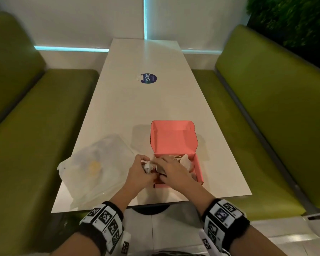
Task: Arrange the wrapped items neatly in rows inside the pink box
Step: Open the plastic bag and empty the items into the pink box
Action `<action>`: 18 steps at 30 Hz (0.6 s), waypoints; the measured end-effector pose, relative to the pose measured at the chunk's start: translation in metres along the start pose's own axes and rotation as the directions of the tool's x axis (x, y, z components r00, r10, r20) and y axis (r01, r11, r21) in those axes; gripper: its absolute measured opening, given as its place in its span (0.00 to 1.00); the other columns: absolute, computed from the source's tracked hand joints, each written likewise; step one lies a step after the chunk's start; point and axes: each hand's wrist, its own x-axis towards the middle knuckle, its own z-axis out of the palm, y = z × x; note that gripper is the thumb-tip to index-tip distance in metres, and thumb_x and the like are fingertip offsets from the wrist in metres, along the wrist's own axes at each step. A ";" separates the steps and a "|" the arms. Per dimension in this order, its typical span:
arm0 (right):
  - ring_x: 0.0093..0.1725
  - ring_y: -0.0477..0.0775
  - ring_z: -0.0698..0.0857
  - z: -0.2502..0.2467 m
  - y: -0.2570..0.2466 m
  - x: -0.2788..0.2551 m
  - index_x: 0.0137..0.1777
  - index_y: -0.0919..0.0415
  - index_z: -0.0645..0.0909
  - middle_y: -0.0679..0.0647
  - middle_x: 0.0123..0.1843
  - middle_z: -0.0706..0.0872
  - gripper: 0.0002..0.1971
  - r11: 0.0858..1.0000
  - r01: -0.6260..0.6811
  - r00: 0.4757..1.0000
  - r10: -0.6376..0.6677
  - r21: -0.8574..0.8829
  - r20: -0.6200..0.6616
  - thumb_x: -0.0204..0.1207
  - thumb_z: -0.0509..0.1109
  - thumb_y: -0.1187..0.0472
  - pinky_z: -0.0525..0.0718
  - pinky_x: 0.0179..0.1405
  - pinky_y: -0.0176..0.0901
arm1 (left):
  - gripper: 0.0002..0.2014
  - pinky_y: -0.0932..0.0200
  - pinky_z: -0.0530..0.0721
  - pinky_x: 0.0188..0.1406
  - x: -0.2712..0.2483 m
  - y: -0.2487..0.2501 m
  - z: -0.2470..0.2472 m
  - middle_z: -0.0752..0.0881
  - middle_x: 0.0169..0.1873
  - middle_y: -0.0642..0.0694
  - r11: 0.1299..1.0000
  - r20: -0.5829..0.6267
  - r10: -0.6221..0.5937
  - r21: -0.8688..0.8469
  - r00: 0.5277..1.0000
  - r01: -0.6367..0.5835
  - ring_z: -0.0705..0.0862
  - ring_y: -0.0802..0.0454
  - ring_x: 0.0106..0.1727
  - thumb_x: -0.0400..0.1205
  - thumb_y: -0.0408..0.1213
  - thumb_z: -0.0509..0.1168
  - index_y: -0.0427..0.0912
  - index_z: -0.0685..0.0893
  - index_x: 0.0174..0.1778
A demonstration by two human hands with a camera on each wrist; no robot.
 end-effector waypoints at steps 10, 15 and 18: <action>0.64 0.54 0.76 -0.018 0.035 -0.021 0.61 0.54 0.81 0.50 0.66 0.76 0.14 0.970 -0.071 0.993 0.090 -0.232 0.071 0.76 0.68 0.56 0.75 0.52 0.42 | 0.18 0.42 0.89 0.33 -0.004 -0.005 0.000 0.81 0.35 0.42 0.999 -0.027 -0.044 -0.025 0.999 0.043 0.83 0.46 0.24 0.72 0.25 0.69 0.45 0.71 0.50; 0.58 0.44 0.78 -0.028 0.039 -0.026 0.60 0.54 0.85 0.48 0.62 0.78 0.12 0.989 -0.131 0.991 0.131 0.065 0.006 0.78 0.68 0.62 0.77 0.51 0.32 | 0.16 0.48 0.86 0.32 -0.006 -0.006 0.001 0.79 0.32 0.45 1.000 -0.050 0.001 0.007 0.999 -0.001 0.79 0.50 0.25 0.72 0.26 0.70 0.48 0.75 0.48; 0.44 0.41 0.75 -0.038 0.038 -0.025 0.60 0.56 0.86 0.53 0.51 0.78 0.13 0.972 -0.161 0.979 0.178 0.170 -0.095 0.78 0.68 0.64 0.73 0.48 0.23 | 0.14 0.50 0.86 0.33 -0.008 -0.007 0.000 0.79 0.31 0.46 0.998 -0.047 0.052 0.040 0.998 -0.050 0.78 0.52 0.27 0.73 0.35 0.74 0.51 0.77 0.47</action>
